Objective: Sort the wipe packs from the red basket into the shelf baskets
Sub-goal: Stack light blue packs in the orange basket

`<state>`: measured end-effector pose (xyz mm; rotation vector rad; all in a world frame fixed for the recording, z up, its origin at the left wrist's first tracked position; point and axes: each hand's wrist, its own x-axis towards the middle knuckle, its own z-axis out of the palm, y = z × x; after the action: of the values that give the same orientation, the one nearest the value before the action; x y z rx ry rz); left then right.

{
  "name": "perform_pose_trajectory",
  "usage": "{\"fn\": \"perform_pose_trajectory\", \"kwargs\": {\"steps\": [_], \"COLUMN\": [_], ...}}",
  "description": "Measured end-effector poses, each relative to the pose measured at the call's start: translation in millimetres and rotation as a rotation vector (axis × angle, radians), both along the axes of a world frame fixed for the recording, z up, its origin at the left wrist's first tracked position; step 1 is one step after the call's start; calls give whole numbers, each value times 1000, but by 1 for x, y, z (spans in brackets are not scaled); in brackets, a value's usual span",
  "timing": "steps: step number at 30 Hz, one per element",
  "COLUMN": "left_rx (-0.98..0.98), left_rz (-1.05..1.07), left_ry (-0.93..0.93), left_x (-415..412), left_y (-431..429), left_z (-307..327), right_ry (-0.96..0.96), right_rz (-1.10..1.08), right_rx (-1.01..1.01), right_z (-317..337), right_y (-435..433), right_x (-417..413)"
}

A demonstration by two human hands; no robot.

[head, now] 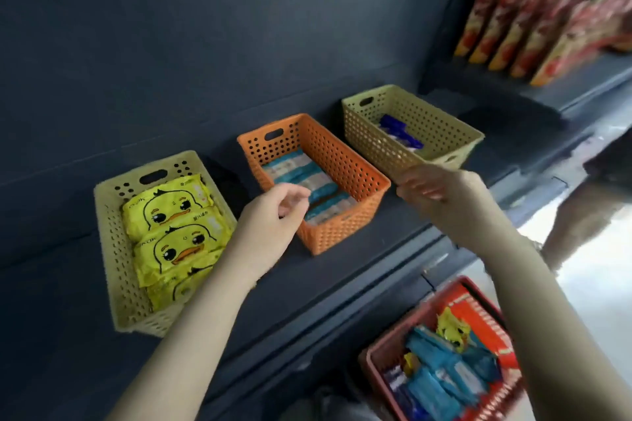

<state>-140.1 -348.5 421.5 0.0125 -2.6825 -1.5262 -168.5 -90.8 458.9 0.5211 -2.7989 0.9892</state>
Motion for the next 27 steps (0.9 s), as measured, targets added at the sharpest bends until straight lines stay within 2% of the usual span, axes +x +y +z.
{"fn": "perform_pose_trajectory", "kwargs": {"steps": [3, 5, 9, 12, 16, 22, 27], "left_rx": [75, 61, -43, -76, -141, -169, -195], "left_rz": [-225, -334, -430, -447, -416, -276, -115], "left_ry": [-51, -85, -225, -347, -456, -697, -853], "left_x": [45, 73, 109, 125, 126, 102, 82], "left_y": [35, 62, 111, 141, 182, 252, 306], "left_z": [-20, -43, -103, -148, -205, -297, -398], "right_ry": [-114, -231, -503, -638, -773, -908, -925], "right_rz": [-143, -188, -225, -301, -367, -316, -249], "right_rx": [-1, 84, 237, 170, 65, 70, 37], "right_z": [-31, -56, -105, -145, -196, -281, -385], "right_y": [34, 56, 101, 133, 179, 263, 314], "right_x": [75, 117, 179, 204, 200, 143, 85]}}
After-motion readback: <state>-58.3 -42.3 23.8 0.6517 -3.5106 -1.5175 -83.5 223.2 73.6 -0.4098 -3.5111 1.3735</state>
